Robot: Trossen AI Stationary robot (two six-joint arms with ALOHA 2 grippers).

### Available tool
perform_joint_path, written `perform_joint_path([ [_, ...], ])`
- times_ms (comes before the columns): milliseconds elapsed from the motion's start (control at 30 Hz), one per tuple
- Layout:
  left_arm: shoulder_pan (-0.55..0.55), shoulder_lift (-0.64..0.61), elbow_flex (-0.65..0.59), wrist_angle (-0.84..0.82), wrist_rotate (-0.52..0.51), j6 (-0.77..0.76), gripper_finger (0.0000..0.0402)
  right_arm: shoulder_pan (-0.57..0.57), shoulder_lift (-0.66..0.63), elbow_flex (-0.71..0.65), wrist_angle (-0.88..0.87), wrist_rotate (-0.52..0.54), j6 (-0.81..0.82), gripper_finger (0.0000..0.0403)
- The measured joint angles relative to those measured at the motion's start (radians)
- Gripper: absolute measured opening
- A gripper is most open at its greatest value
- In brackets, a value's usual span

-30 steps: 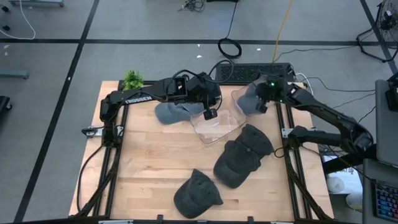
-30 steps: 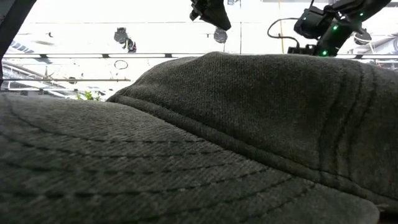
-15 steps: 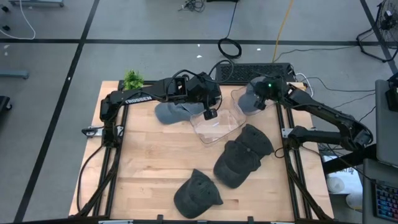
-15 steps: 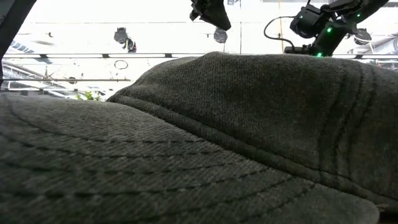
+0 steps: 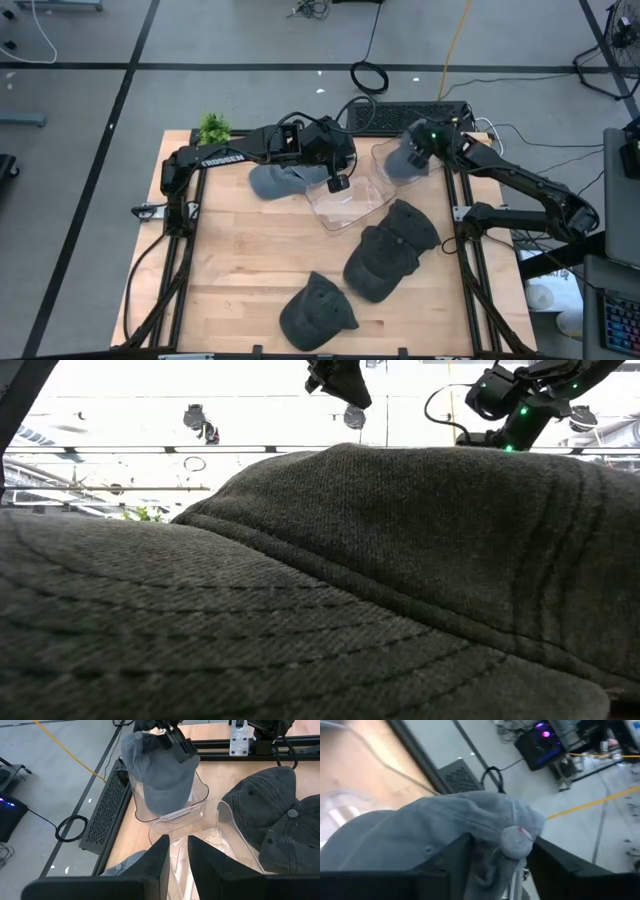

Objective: Pick & Place hat
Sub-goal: Put the bottom gray cap into the right transparent bin

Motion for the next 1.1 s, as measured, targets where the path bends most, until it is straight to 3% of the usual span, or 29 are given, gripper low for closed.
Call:
perform_joint_path([
  [300, 0.0, 0.0, 0.0, 0.0, 0.0, 0.0, 0.0079, 0.007, -0.012, 0.0, 0.039, 0.001, 0.0, 0.0283],
  [567, 0.0, 0.0, 0.0, 0.0, 0.0, -0.001, 0.0079, 0.06, -0.118, 0.0, 0.132, 0.032, 0.04, 0.0284],
  [700, 0.0, 0.0, 0.0, 0.0, 0.0, 0.0, 0.0078, 0.104, -0.182, 0.001, 0.013, -0.119, 0.24, 0.0274],
  [833, 0.0, 0.0, 0.0, 0.0, 0.0, 0.005, 0.0078, 0.142, -0.204, 0.001, -0.212, -0.274, 0.526, 0.0215],
  [1000, 0.0, 0.0, 0.0, 0.0, 0.0, 0.013, 0.0079, 0.186, -0.2, -0.024, -0.312, -0.247, 0.639, 0.0039],
  [1100, 0.0, 0.0, 0.0, 0.0, 0.0, 0.012, 0.0079, 0.194, -0.193, -0.065, -0.268, -0.272, 0.656, 0.0016],
])
